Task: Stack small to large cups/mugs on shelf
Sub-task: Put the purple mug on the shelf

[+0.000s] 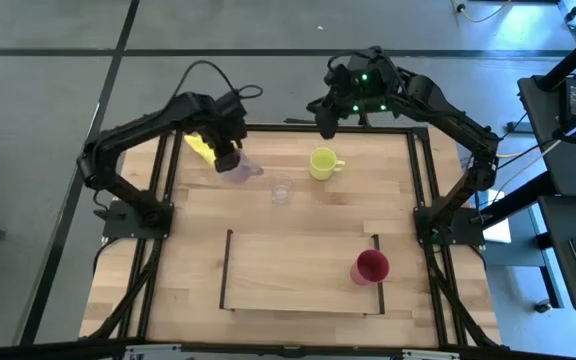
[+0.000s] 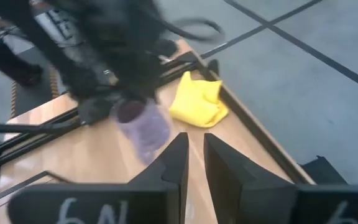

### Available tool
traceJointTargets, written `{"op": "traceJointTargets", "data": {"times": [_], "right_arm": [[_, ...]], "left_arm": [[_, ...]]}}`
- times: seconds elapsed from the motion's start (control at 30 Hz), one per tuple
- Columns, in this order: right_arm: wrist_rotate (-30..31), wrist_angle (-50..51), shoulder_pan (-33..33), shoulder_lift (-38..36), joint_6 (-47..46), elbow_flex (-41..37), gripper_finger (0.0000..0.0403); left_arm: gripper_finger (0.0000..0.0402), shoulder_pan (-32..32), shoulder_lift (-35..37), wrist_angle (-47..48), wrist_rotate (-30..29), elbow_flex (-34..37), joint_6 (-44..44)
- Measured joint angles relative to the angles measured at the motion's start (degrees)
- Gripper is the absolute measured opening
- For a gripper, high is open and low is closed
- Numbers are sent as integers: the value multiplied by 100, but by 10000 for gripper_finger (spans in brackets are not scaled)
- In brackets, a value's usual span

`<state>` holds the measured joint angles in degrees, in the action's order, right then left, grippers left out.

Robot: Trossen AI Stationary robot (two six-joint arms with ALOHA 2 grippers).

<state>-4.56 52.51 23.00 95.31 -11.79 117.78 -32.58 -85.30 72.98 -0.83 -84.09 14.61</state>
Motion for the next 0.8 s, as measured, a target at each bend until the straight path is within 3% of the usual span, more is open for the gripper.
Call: {"op": "traceJointTargets", "data": {"times": [0.2,0.33,0.57,0.8], "right_arm": [[-2,5,453,0,-84,0,53],[-4,7,705,0,-124,0,53],[-60,7,1005,0,-38,0,53],[-791,13,1231,0,13,0,53]], "left_arm": [[25,738,0,884,307,-1616,-462],[25,1337,0,1063,507,-2267,-809],[25,2132,-22,1092,285,-2339,-409],[25,3040,-201,398,180,-2296,183]]}}
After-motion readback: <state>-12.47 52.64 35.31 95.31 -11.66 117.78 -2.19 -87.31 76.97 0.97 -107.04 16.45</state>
